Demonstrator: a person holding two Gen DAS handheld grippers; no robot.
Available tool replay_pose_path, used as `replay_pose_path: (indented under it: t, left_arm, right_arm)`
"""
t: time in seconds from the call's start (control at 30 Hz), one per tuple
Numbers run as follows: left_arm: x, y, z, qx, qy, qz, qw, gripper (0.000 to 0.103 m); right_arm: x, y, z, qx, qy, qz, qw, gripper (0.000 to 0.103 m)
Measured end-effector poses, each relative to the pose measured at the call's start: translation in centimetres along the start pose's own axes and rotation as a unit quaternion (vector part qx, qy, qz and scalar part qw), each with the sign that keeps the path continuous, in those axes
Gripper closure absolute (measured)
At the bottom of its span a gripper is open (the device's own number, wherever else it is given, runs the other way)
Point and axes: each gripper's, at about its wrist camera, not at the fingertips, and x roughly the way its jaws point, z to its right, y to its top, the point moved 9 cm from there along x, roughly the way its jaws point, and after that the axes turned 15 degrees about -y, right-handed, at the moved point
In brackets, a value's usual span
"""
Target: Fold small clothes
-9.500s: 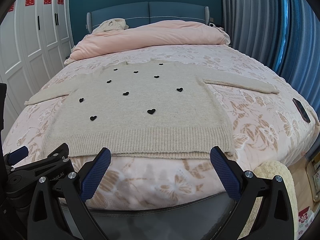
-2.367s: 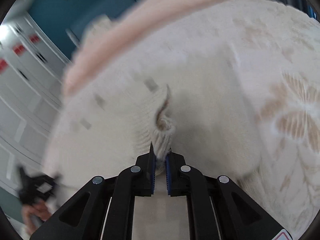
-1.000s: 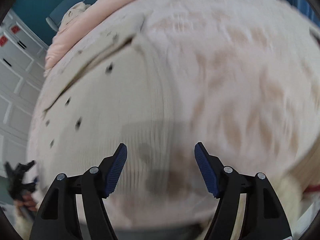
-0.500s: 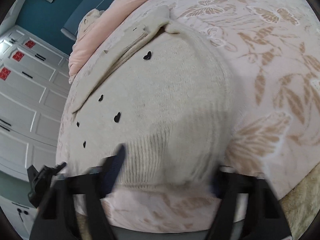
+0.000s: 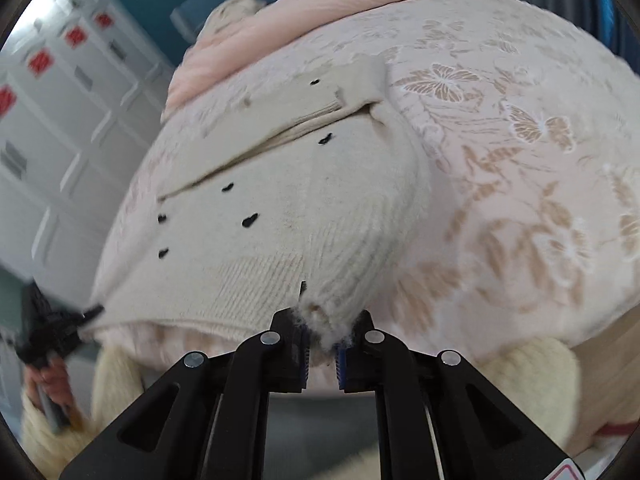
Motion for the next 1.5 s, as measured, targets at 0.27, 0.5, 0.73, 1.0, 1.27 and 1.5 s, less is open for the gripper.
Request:
replay_pose_path:
  t: [0.27,0.5,0.73,1.0,1.27,1.5]
  left_arm:
    - [-5.8,-12.8,-1.9,0.049,0.079,-0.119,0.9885,0.097]
    - [-9.8,-10.4,2.8,0.058,0.041,-0.074,0.9947,0.097]
    - [-3.0,5.4,8.8,0.146,0.021,0.042,0.9882,0.096]
    - [10.6,13.4,3.8,0.103,0.114,0.039,0.9874,0.094]
    - [10.2,13.4,1.5,0.065,0.044,0.066,0.9947,0.048]
    - [8.4,13.2,1.4,0.11,0.05,0.077,0.9896,0.023]
  right_arm:
    - [-5.3,-14.0,0.8,-0.175,-0.021,-0.136,0.975,0.094]
    - [-11.4,-12.7,1.2,-0.135,0.023,-0.113,0.984,0.094]
    - [-7.8,5.0,1.5,0.001,0.075,0.033,0.997,0.094]
    - [8.7,11.7,1.3,0.118,0.038,0.013,0.992,0.086]
    - [7.1,11.7,3.9,0.171,0.03,0.076,0.982,0.032]
    - [7.3,11.0,5.5,0.095,-0.047,0.088,0.991,0.028]
